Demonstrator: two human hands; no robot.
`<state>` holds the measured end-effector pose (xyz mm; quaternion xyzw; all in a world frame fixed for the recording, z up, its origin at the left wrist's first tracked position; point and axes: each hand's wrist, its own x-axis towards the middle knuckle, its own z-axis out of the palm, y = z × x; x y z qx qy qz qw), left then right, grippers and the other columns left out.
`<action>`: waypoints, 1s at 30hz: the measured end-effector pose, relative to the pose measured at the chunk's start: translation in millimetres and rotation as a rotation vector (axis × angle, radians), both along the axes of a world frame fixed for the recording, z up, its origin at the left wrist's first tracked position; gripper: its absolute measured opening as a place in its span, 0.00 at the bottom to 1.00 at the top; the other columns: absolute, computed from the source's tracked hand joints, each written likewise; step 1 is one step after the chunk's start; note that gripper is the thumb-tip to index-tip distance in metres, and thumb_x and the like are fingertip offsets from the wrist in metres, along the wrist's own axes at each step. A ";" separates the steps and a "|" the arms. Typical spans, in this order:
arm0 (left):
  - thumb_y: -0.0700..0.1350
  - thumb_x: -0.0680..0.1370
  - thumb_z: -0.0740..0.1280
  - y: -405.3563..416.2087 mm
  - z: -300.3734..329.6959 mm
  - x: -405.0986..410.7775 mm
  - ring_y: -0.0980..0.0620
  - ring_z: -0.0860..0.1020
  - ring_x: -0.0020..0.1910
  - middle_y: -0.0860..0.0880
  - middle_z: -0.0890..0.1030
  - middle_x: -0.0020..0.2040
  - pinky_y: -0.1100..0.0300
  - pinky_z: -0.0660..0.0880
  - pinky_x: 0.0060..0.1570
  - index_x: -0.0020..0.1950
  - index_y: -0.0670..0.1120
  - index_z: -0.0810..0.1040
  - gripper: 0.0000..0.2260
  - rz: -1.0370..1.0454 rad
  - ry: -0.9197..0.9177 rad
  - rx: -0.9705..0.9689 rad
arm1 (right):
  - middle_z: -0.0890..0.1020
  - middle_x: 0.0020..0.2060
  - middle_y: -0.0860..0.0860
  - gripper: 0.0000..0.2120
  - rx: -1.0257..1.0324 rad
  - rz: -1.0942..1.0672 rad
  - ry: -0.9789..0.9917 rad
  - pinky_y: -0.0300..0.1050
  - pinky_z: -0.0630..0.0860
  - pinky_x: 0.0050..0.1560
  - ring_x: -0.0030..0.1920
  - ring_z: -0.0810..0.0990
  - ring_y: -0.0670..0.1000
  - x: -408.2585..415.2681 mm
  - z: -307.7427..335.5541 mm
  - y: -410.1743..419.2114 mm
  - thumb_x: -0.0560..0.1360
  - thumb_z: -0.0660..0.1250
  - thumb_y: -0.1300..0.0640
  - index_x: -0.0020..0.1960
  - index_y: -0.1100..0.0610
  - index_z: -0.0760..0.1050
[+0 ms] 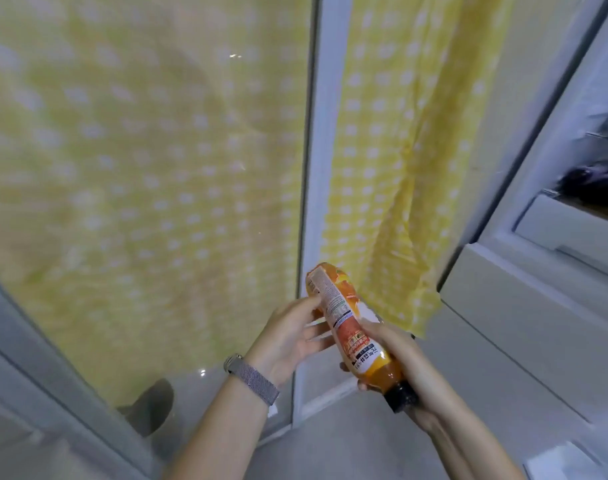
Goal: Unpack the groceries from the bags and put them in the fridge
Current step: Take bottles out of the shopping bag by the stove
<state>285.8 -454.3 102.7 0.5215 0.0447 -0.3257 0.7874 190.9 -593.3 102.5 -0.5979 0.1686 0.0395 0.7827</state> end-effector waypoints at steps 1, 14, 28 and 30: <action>0.40 0.79 0.64 -18.1 -1.2 6.1 0.47 0.84 0.41 0.40 0.83 0.48 0.53 0.82 0.37 0.53 0.38 0.76 0.07 -0.032 0.000 -0.004 | 0.82 0.41 0.61 0.25 -0.004 -0.060 -0.013 0.43 0.77 0.27 0.41 0.83 0.59 0.5 0.4 -13.7 0.66 0.71 0.48 0.59 0.59 0.75; 0.41 0.78 0.65 -197.9 -14.4 93.3 0.52 0.81 0.50 0.49 0.81 0.55 0.54 0.78 0.51 0.62 0.52 0.74 0.13 -0.431 -0.234 0.171 | 0.84 0.38 0.57 0.18 -0.088 -0.543 -0.021 0.44 0.75 0.28 0.37 0.83 0.56 31.4 -2.1 -167.5 0.71 0.72 0.52 0.56 0.59 0.76; 0.44 0.77 0.63 -395.8 -8.0 166.7 0.58 0.77 0.38 0.56 0.80 0.43 0.63 0.74 0.41 0.62 0.53 0.75 0.14 -0.910 -0.843 0.350 | 0.82 0.44 0.59 0.36 -0.275 -1.026 0.033 0.47 0.76 0.32 0.33 0.81 0.57 75.9 47.0 -323.6 0.54 0.71 0.50 0.62 0.57 0.73; 0.45 0.77 0.64 -425.0 -9.3 167.7 0.61 0.76 0.36 0.58 0.79 0.43 0.67 0.71 0.37 0.62 0.53 0.75 0.14 -0.940 -0.910 0.353 | 0.83 0.43 0.56 0.31 -0.337 -1.039 0.054 0.44 0.74 0.29 0.30 0.80 0.55 75.9 61.2 -350.0 0.58 0.72 0.52 0.62 0.53 0.73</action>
